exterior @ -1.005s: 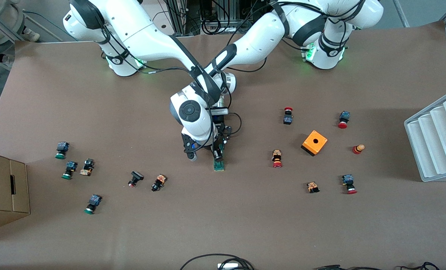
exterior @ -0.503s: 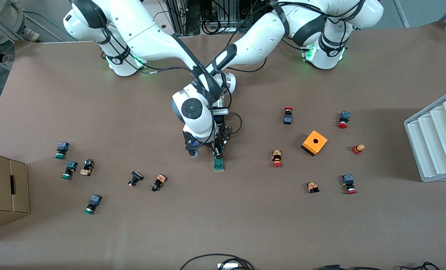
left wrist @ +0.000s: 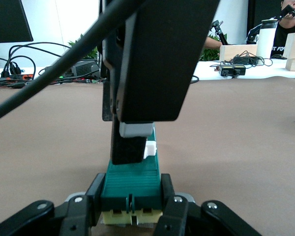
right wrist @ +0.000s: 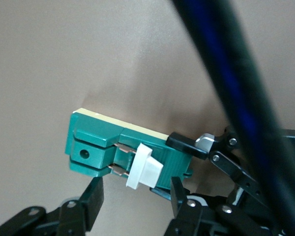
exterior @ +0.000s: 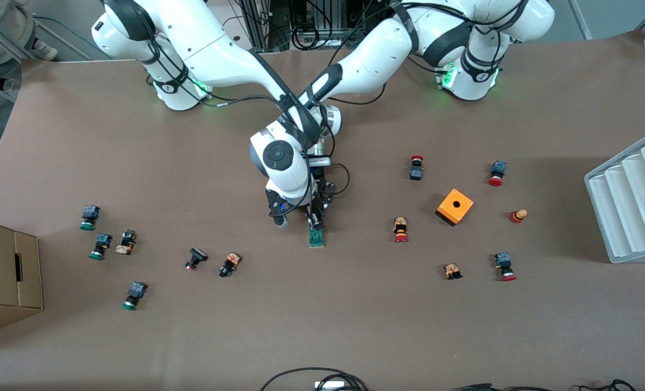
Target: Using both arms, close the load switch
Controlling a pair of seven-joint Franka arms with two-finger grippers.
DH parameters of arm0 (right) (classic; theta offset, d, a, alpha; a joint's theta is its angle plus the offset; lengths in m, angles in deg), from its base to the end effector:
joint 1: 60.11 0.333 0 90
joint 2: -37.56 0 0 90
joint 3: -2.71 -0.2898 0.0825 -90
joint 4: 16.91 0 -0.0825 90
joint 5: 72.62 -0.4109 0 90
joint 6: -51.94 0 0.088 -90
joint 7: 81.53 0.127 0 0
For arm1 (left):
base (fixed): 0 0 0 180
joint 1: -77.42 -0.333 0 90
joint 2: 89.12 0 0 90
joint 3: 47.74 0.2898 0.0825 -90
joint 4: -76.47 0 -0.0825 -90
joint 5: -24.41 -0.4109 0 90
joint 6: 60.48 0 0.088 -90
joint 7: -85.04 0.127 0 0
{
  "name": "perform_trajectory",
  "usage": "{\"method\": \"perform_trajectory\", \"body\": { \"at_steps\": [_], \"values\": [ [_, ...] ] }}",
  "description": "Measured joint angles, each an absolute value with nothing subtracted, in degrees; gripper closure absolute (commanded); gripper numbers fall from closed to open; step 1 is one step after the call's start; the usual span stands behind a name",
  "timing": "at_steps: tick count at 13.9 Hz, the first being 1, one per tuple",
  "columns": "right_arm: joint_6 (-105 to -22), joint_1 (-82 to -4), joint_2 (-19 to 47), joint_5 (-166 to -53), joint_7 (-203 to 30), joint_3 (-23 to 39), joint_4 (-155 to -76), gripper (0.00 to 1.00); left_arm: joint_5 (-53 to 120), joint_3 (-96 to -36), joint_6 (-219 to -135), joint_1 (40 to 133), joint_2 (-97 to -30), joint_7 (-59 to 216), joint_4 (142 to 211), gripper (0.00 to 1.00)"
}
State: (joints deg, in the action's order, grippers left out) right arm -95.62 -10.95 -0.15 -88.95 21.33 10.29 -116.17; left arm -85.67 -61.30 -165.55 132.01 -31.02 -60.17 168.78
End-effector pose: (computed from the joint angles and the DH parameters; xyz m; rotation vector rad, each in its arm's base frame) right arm 0.5167 0.4630 0.1625 -2.3639 1.7242 0.0489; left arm 0.3360 -0.5646 0.0098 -2.4348 -0.0251 -1.9122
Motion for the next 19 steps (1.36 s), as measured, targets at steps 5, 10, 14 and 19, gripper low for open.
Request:
{"method": "perform_trajectory", "body": {
  "at_steps": [5,10,14,19],
  "values": [
    [-95.8,-10.8,-0.2,-88.9,21.3,10.3,-116.3,0.37,-85.7,-61.3,-165.5,132.0,-31.0,-60.2,168.8,0.51],
    [-96.4,-10.5,-0.2,-88.9,21.3,10.2,-117.0,0.46,-85.7,-61.3,-165.5,132.0,-31.0,-60.2,168.8,0.51],
    [-97.5,-10.5,-0.2,-88.9,21.4,10.2,-117.3,0.46,-85.7,-61.3,-165.5,132.0,-31.0,-60.2,168.8,0.51],
    [-98.9,-10.5,-0.2,-88.1,21.4,10.2,-117.5,0.46,-85.7,-61.3,-165.5,132.0,-31.0,-60.2,168.8,0.51]
  ]
}}
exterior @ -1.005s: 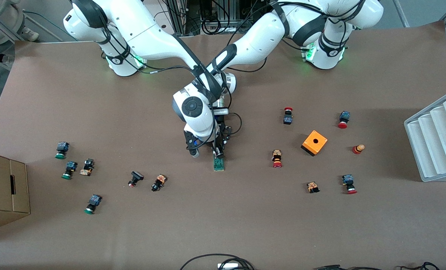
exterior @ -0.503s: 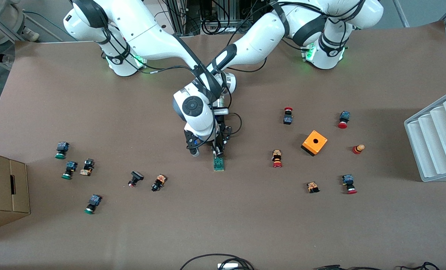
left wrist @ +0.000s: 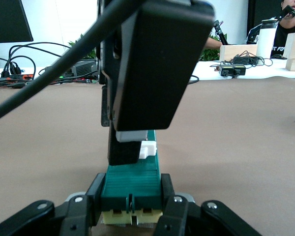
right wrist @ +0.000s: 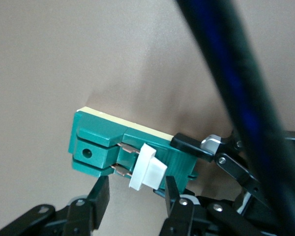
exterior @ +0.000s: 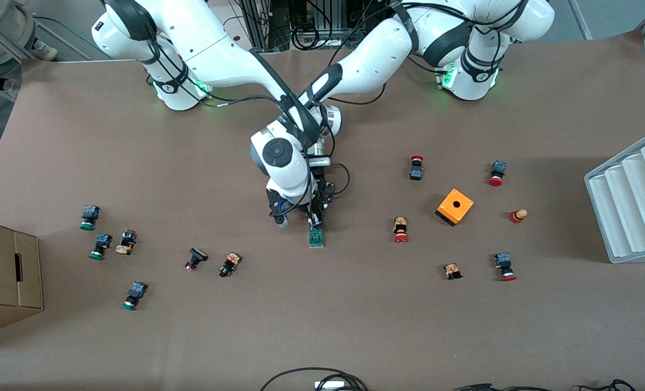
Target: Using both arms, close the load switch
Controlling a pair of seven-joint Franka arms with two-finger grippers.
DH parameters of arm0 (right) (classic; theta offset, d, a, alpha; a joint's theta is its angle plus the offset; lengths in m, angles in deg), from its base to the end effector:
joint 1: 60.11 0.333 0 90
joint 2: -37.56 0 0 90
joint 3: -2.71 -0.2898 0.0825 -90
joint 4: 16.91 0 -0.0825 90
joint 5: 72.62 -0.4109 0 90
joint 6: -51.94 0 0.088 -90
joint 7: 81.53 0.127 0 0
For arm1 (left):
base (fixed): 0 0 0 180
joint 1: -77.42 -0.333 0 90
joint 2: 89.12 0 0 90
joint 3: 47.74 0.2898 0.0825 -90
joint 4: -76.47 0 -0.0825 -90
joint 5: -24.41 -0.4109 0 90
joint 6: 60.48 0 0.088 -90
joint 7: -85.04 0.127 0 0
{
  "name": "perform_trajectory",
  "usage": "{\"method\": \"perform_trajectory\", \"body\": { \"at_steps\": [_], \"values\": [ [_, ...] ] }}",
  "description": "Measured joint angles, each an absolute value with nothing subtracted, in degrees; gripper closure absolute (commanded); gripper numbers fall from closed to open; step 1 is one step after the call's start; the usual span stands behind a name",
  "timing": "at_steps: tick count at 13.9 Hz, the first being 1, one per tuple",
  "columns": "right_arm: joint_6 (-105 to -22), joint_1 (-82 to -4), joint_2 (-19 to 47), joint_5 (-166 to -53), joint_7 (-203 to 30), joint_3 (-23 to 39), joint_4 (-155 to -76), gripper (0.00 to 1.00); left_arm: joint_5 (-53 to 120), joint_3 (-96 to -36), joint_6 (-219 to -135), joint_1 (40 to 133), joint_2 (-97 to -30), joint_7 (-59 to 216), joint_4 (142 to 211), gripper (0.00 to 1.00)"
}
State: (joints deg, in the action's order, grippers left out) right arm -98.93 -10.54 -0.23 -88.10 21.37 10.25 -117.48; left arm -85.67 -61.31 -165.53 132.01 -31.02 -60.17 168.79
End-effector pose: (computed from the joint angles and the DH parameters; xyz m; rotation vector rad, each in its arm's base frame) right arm 0.5131 0.4635 0.1577 -2.3540 1.6933 0.0115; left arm 0.3359 -0.5646 0.0097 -2.4346 -0.0251 -1.9122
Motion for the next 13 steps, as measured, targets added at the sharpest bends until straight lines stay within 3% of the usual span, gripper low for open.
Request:
{"method": "perform_trajectory", "body": {
  "at_steps": [13],
  "values": [
    [-101.4,-10.5,1.1,-85.1,21.4,10.3,-121.2,0.47,-85.7,-61.3,-165.5,132.0,-31.0,-60.2,168.8,0.52]
  ]
}}
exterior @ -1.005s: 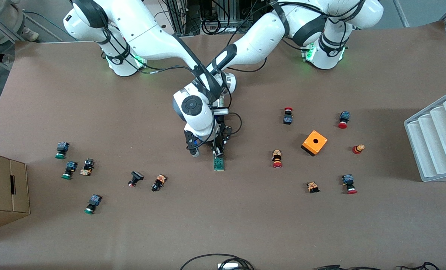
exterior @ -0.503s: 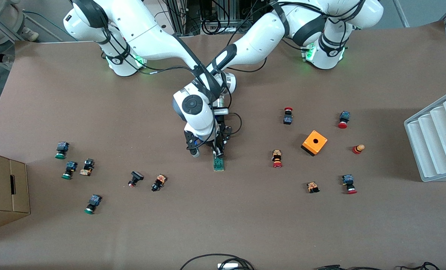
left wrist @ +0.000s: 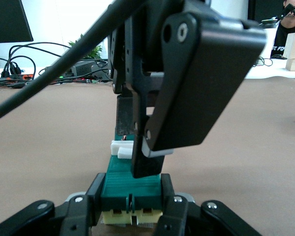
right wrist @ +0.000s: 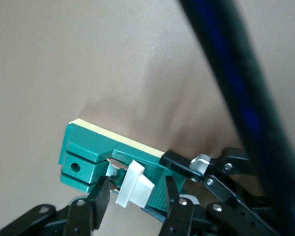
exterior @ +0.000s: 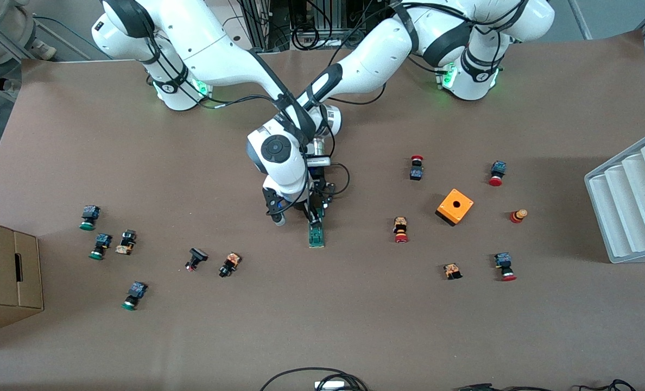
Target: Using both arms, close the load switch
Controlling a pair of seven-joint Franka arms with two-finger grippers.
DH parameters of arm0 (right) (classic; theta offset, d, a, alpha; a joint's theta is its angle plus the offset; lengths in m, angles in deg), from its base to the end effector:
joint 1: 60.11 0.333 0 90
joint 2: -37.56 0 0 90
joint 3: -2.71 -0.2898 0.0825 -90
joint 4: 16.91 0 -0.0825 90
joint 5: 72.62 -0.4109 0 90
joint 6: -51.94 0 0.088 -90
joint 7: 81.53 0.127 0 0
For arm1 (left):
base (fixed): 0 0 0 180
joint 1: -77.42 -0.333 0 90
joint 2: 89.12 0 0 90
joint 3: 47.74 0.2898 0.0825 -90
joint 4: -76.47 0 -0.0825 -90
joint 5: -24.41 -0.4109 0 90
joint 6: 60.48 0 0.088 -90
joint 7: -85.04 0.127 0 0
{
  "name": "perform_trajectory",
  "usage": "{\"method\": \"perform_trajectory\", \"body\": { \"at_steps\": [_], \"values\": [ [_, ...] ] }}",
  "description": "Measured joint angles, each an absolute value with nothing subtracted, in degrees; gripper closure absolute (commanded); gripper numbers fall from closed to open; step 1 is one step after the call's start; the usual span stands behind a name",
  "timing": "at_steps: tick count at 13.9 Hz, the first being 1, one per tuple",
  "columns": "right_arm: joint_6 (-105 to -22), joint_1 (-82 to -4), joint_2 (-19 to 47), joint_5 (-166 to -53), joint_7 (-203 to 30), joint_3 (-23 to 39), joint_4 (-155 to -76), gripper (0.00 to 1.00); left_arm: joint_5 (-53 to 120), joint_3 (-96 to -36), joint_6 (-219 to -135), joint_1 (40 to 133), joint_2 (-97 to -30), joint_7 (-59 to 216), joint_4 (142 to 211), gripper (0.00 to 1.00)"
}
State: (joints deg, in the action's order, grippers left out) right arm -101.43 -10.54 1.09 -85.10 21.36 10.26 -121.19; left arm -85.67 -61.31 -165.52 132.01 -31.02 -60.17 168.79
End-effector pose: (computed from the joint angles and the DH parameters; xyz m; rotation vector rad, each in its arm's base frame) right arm 0.5039 0.4517 0.1497 -2.3915 1.6565 -0.0394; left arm 0.3359 -0.5646 0.0097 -2.4344 -0.0252 -1.9123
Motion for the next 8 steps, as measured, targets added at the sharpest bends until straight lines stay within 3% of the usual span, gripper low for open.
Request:
{"method": "perform_trajectory", "body": {
  "at_steps": [8],
  "values": [
    [-101.7,-10.5,1.5,-85.1,21.4,10.2,-121.5,0.49,-85.7,-61.3,-165.5,132.0,-31.0,-60.2,168.8,0.52]
  ]
}}
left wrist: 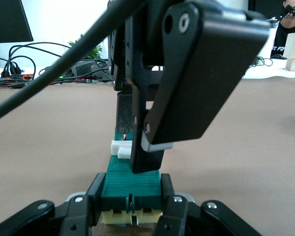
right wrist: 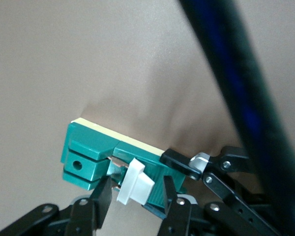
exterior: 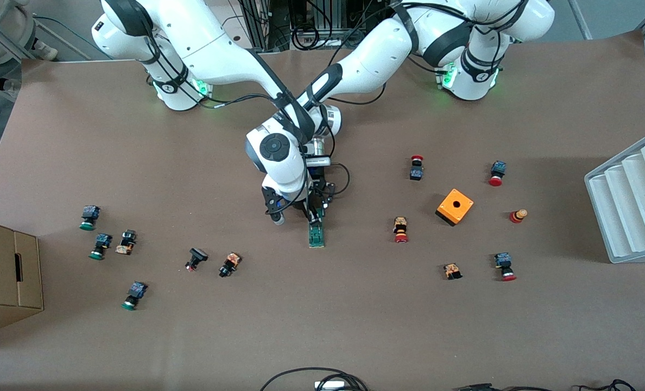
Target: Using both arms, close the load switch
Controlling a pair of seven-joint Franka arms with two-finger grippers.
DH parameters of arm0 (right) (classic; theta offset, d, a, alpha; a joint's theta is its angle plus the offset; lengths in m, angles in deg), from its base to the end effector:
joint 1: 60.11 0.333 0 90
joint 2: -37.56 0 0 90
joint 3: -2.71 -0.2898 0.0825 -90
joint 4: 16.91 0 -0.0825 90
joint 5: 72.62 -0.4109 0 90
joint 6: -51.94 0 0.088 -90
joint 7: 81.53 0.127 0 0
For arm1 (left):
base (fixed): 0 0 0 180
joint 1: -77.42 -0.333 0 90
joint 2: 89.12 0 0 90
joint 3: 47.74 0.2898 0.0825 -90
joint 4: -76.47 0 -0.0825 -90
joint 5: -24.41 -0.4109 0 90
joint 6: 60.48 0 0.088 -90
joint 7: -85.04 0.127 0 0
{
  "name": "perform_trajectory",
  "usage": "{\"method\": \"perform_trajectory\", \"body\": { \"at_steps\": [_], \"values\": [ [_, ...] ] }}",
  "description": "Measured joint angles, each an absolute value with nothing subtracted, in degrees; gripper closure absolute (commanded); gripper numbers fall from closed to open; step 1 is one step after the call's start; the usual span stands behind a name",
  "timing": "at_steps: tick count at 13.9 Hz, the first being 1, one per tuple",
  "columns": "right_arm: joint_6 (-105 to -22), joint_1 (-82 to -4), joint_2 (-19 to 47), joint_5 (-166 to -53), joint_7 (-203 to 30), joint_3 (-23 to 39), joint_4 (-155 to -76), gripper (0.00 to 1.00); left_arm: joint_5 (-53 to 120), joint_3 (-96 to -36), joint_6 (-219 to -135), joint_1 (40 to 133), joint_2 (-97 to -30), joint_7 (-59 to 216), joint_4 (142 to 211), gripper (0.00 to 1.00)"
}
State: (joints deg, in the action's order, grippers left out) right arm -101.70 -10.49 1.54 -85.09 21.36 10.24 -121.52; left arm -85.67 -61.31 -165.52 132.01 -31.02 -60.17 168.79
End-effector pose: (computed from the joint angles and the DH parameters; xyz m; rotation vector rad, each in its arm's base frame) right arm 0.5033 0.4520 0.1530 -2.3865 1.6520 -0.0410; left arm 0.3359 -0.5646 0.0097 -2.4344 -0.0252 -1.9123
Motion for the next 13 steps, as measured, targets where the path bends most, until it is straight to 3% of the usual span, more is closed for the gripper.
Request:
{"method": "perform_trajectory", "body": {
  "at_steps": [5,8,13],
  "values": [
    [-102.7,-10.2,1.3,-85.1,21.4,10.2,-121.5,0.49,-85.7,-61.3,-165.5,132.0,-31.0,-60.2,168.8,0.52],
    [-102.7,-10.2,1.3,-85.1,21.4,10.2,-121.5,0.58,-85.7,-61.3,-165.5,132.0,-31.0,-60.2,168.8,0.52],
    [-103.4,-10.1,0.8,-85.1,21.4,10.2,-121.5,0.62,-85.7,-61.3,-165.5,132.0,-31.0,-60.2,168.8,0.52]
  ]
}}
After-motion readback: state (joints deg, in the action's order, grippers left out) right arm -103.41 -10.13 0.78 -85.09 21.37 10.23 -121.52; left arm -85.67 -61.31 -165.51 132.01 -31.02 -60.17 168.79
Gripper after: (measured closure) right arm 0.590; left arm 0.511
